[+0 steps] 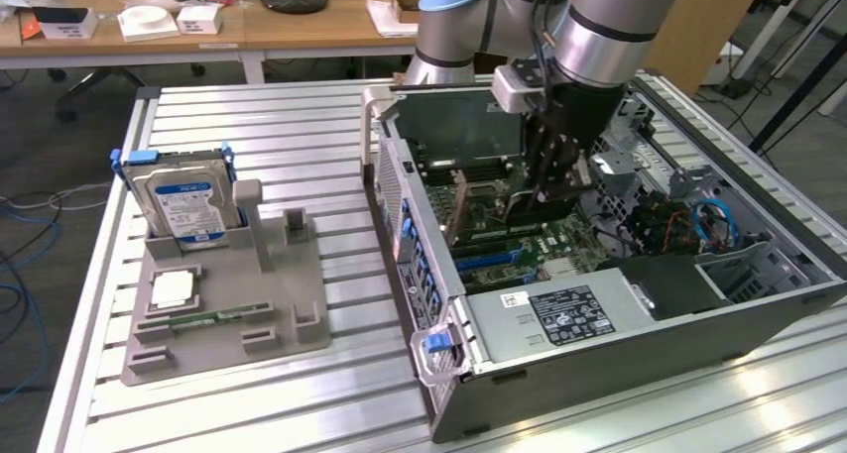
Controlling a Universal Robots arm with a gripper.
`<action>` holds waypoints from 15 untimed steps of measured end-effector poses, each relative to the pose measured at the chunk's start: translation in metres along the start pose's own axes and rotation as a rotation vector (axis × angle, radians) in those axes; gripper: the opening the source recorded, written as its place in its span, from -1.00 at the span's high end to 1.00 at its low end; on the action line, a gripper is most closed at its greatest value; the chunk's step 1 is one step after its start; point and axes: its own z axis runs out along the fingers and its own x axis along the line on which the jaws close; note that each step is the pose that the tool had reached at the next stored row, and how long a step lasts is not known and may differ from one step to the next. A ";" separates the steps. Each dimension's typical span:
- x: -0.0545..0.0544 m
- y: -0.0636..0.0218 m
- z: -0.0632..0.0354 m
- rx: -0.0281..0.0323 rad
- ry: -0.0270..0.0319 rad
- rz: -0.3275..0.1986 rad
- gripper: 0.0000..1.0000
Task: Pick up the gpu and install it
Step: 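Insert the gpu into the slot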
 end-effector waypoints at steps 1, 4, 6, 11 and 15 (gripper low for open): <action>0.001 0.0011 0.0009 0.0000 0.0000 0.000 0.47; 0.003 0.0042 0.0036 0.0000 0.0000 0.000 0.47; 0.004 0.0063 0.0057 -0.0001 0.0001 0.000 0.47; 0.006 0.0113 0.0125 -0.0001 0.0001 0.000 0.47; 0.007 0.0154 0.0181 0.0000 0.0002 0.000 0.47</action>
